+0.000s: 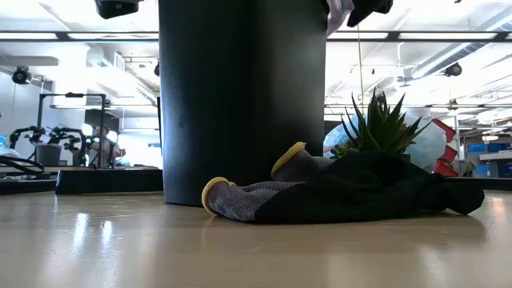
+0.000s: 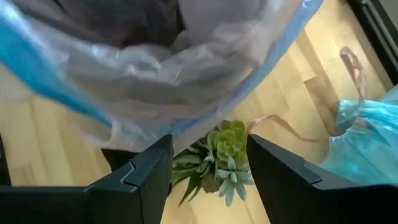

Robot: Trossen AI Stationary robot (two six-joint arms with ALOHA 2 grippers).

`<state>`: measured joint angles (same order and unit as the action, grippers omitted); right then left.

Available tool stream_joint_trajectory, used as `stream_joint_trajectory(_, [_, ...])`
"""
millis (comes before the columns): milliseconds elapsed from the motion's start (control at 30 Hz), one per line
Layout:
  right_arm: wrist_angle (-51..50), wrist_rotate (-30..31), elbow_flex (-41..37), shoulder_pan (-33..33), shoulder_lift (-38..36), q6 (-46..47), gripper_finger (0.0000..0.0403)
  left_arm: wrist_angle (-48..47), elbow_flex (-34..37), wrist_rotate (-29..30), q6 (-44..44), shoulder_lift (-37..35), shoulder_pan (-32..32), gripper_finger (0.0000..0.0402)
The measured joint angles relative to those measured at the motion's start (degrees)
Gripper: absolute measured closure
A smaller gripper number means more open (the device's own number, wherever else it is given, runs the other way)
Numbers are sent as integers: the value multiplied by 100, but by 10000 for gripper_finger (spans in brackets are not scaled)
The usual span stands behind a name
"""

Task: Place trash/remove bag and relplace
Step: Insert the trash bag into the trash bin

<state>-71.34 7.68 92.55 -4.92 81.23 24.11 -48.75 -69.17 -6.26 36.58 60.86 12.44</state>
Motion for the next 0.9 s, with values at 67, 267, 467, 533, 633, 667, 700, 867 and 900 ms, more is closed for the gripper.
stream_joint_trajectory(67, [3,44,-15,-82,0,-12,210,2,0,80,35,14,88,68])
stream_joint_trajectory(267, [149,932,-15,-583,-57,-215,210,-11,7,417,52,18,252,68])
stream_joint_trajectory(467, [1033,1477,-13,-1036,-146,-113,210,-7,5,482,49,18,253,68])
stream_joint_trajectory(533, [1259,1629,-11,-1106,-176,-56,210,25,-30,483,46,20,253,68])
stream_joint_trajectory(633, [1708,1847,-11,-1148,-185,-21,210,144,-106,483,11,20,253,68])
stream_joint_trajectory(667, [1887,1849,-11,-1148,-176,-90,210,205,-135,483,-10,18,253,68])
stream_joint_trajectory(700, [2100,1853,-7,-1148,-133,-149,210,286,-151,483,-46,20,253,68])
stream_joint_trajectory(867, [2806,1846,-2,-1131,251,-468,210,480,-161,480,-195,20,253,68])
stream_joint_trajectory(900, [2854,1842,-3,-1131,347,-471,210,469,-155,481,-199,21,253,68])
